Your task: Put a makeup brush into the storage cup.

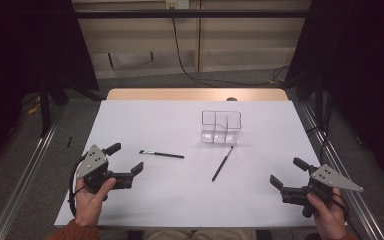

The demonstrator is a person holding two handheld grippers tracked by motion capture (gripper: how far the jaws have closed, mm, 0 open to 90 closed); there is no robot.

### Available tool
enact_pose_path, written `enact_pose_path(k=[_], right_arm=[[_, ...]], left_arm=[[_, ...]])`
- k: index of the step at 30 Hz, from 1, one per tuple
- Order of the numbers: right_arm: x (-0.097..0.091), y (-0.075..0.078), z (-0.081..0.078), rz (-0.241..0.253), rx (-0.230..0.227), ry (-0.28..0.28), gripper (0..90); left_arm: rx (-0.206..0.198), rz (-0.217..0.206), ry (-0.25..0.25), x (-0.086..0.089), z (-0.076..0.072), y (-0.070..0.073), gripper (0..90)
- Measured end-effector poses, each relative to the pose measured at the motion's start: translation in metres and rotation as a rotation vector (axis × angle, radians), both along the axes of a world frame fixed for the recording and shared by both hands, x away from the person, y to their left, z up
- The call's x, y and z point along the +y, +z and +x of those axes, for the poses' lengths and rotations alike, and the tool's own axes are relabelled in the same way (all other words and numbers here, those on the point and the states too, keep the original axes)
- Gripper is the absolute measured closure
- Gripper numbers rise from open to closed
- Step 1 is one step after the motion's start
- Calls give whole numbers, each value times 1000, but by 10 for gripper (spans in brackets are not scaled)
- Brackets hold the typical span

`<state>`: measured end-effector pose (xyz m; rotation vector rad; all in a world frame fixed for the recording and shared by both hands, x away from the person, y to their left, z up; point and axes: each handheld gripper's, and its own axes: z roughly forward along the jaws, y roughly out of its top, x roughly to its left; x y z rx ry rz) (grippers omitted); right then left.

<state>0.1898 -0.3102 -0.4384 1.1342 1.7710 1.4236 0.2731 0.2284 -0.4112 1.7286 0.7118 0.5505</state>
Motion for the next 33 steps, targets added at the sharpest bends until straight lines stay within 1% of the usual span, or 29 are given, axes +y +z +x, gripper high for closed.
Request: enact_pose_path(k=[2,3,5,8,10,11,12,15,17,18,19,20,21,22,23,24,26,29,30,32,33], right_arm=[[0,0,0,0,2,0,0],[0,0,0,0,4,-1,0],[0,-1,0,-1,8,0,0],[-1,-1,1,-4,8,-1,0],[0,-1,1,-1,7,-4,0],[0,-1,1,-4,7,-1,0],[0,-1,1,0,7,-1,0],[0,-1,1,-4,7,0,0],[0,-1,1,-6,6,0,0],[0,-1,1,-6,6,0,0],[0,-1,1,-8,7,2,0],[0,-1,2,-4,11,-1,0],[1,-1,1,-6,14,2,0],[1,-1,1,-6,14,2,0],[1,-1,1,-10,13,6,0],[0,-1,1,-11,14,6,0],[0,-1,1,-8,14,2,0],[0,-1,1,-9,12,1,0],[0,-1,1,-8,13,1,0],[1,-1,1,-7,13,4,0],[0,-1,1,-6,14,3,0]], left_arm=[[4,0,-5,-2,1,2,33],[0,-7,-5,-3,2,3,33],[-5,-4,-8,-4,3,4,34],[-5,-10,-23,-10,8,7,33],[16,0,-48,-14,13,7,41],[19,3,-53,-16,14,7,45],[13,11,-55,-18,16,7,45],[8,14,-62,-22,20,8,43],[-1,7,-46,-25,24,9,43],[-1,7,-46,-25,24,9,43],[-6,-7,-35,-28,28,9,43],[-6,-7,-35,-28,28,9,43],[-6,8,-38,-31,32,10,43],[-6,8,-38,-31,32,10,43],[4,13,-51,-35,35,10,43],[6,25,-54,-35,37,11,43],[10,16,-48,-37,40,12,43],[26,12,-61,-38,45,16,35],[26,12,-61,-38,45,16,32],[17,23,-60,-39,46,22,26],[5,30,-63,-40,48,27,23]])
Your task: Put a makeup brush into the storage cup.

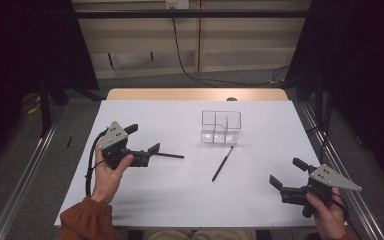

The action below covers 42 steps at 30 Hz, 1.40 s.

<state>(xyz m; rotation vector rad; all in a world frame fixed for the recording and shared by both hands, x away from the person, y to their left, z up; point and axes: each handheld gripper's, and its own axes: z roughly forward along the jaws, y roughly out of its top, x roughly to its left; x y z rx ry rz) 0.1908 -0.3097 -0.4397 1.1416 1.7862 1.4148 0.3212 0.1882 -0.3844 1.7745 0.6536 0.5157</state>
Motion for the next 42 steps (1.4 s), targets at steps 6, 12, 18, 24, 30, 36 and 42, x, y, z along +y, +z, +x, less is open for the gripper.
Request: enact_pose_path(k=[6,12,18,24,30,36,42], right_arm=[[0,0,0,-8,-4,1,0],[0,0,0,-7,1,-3,0],[0,0,0,-7,-1,5,0],[0,0,0,-6,1,4,0],[0,0,0,-8,2,5,0],[0,0,0,-9,2,5,0],[0,-1,1,-14,3,6,0]], left_arm=[[2,-6,8,2,15,-3,30],[28,12,-14,-3,21,-6,52],[41,48,-37,-9,34,0,52],[40,71,-32,-10,40,0,49],[102,173,-55,-10,49,2,49],[192,248,-94,-10,57,4,61],[241,309,-118,-11,67,5,64]])
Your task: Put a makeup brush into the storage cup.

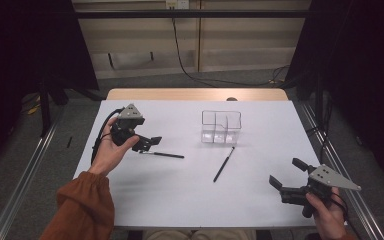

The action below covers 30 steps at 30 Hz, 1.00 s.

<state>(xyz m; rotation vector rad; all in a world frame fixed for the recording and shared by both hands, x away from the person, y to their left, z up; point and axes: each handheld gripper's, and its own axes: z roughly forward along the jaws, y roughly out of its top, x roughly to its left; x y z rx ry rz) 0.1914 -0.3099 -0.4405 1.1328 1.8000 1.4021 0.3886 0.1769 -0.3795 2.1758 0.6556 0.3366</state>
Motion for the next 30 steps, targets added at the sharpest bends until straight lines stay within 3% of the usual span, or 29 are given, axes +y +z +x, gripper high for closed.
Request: enact_pose_path(k=[3,5,6,7,10,15,17,19,21,24,25,26,28,30], right_arm=[[0,0,0,0,1,0,0],[0,0,0,-1,1,1,0],[0,0,0,-1,1,1,0],[0,0,0,-1,1,1,0],[0,0,0,-1,1,2,0],[0,0,0,-3,2,4,0],[0,0,0,-1,2,4,0],[0,0,0,-2,2,4,0],[0,0,0,-2,2,3,0],[0,0,0,0,5,4,0],[1,-1,0,0,6,4,0],[1,-1,0,4,9,4,0],[1,-1,0,4,10,5,0],[1,-1,0,3,11,6,0]], left_arm=[[1,31,-2,-2,2,1,65],[17,25,7,-4,3,2,80],[25,53,2,-6,5,2,80],[25,53,2,-6,5,2,81],[78,101,-23,-10,10,-1,93],[144,127,-37,-10,18,-10,89],[171,157,-43,-8,22,-14,88],[182,162,-26,-7,23,-18,84],[191,196,-40,-6,26,-18,76],[198,191,-26,-7,26,-20,77],[201,209,-37,-7,27,-20,77],[201,256,-68,-7,28,-20,80],[196,276,-75,-9,28,-21,100],[193,266,-65,-10,27,-22,96]])
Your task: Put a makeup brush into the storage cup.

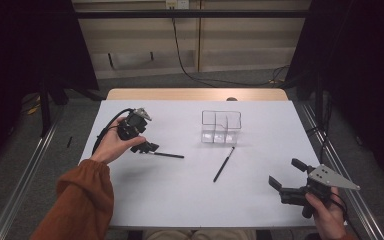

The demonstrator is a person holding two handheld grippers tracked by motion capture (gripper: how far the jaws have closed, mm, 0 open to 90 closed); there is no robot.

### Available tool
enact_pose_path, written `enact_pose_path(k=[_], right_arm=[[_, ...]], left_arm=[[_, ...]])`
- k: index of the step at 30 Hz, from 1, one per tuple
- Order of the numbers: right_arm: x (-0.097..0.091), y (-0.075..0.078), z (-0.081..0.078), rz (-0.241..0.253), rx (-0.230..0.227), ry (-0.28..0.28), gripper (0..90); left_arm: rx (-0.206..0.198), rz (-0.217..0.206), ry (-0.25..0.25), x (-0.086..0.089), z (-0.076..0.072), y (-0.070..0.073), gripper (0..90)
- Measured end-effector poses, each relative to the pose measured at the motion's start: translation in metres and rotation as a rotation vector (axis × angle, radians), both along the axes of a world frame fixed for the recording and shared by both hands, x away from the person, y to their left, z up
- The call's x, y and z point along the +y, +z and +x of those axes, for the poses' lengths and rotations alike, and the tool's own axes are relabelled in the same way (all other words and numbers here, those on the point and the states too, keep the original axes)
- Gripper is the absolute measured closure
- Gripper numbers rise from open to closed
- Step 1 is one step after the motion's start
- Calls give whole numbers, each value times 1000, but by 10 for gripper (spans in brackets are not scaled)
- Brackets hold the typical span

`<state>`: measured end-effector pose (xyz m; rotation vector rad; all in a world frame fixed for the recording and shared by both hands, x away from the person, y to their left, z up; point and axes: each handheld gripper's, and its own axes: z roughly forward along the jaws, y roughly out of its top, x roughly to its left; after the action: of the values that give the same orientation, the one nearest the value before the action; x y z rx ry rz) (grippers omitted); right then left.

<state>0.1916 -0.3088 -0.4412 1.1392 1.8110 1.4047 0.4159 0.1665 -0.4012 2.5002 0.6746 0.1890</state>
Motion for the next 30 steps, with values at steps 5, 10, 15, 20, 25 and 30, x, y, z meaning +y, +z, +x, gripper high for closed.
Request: enact_pose_path(k=[5,10,15,20,25,30], right_arm=[[0,0,0,-3,1,1,0],[0,-1,0,-8,5,5,0],[0,-1,0,-8,8,5,0],[1,-1,0,-2,11,4,0],[1,-1,0,-7,11,4,0],[1,-1,0,-6,13,3,0]], left_arm=[[38,53,-34,-4,2,-7,90],[57,90,-50,-8,5,-12,84],[110,126,-98,-13,5,-17,73],[101,144,-122,-19,4,-21,147],[106,159,-132,-21,5,-26,244],[100,186,-138,-21,9,-30,322]])
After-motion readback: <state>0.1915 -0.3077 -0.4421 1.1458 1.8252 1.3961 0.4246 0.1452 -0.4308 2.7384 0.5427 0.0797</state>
